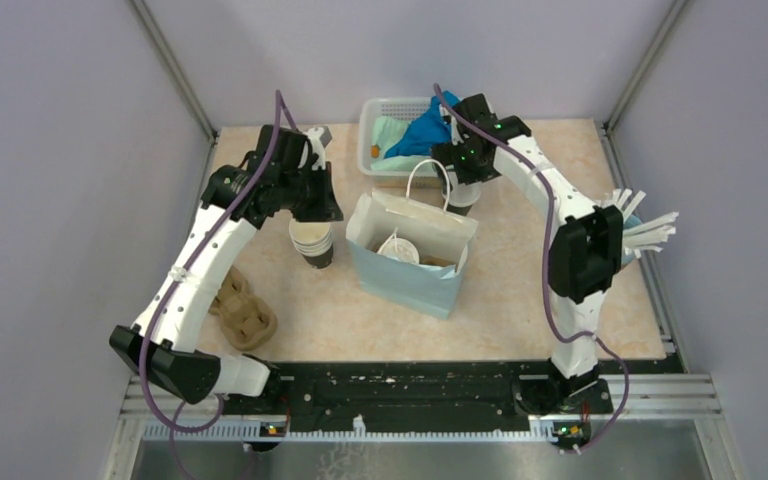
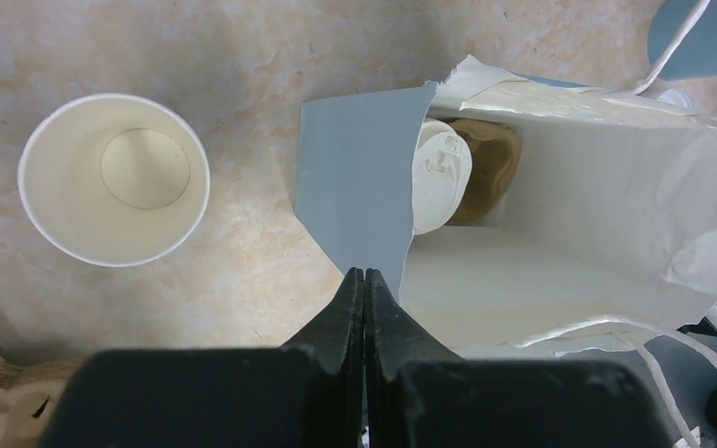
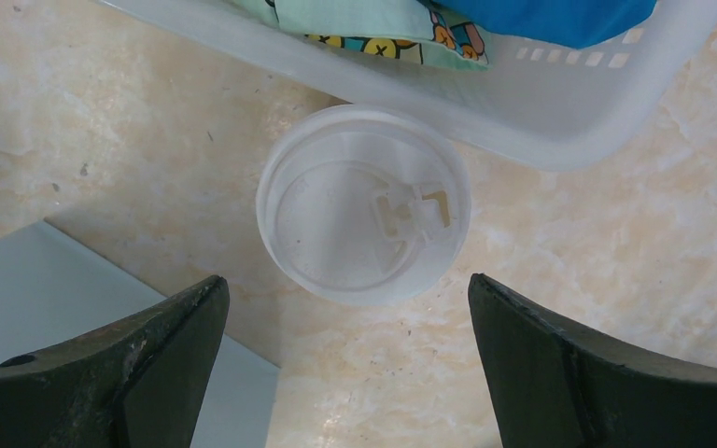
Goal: Pack the takeout coffee
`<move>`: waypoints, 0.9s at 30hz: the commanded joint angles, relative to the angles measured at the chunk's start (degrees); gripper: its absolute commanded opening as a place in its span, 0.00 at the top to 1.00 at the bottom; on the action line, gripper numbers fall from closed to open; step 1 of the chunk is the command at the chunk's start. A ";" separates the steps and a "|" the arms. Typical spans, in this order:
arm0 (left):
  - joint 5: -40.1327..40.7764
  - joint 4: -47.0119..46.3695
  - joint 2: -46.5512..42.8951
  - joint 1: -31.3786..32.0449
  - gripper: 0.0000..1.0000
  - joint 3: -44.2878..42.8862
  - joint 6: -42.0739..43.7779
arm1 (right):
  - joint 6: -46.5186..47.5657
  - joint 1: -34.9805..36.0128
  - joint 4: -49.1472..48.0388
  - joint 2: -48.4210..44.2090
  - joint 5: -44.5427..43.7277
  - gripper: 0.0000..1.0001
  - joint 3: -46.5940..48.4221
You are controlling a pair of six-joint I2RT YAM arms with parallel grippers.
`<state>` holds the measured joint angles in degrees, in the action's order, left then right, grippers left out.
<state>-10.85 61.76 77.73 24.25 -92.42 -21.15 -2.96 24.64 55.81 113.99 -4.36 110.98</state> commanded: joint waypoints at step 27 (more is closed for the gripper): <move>-2.46 -0.32 -1.71 0.01 0.76 -2.34 -1.19 | 1.29 3.10 -6.92 1.84 -6.56 0.01 -2.93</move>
<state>-12.58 61.73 77.41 24.25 -92.68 -22.55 -1.52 27.11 50.78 116.75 -10.81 108.03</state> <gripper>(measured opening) 0.237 0.985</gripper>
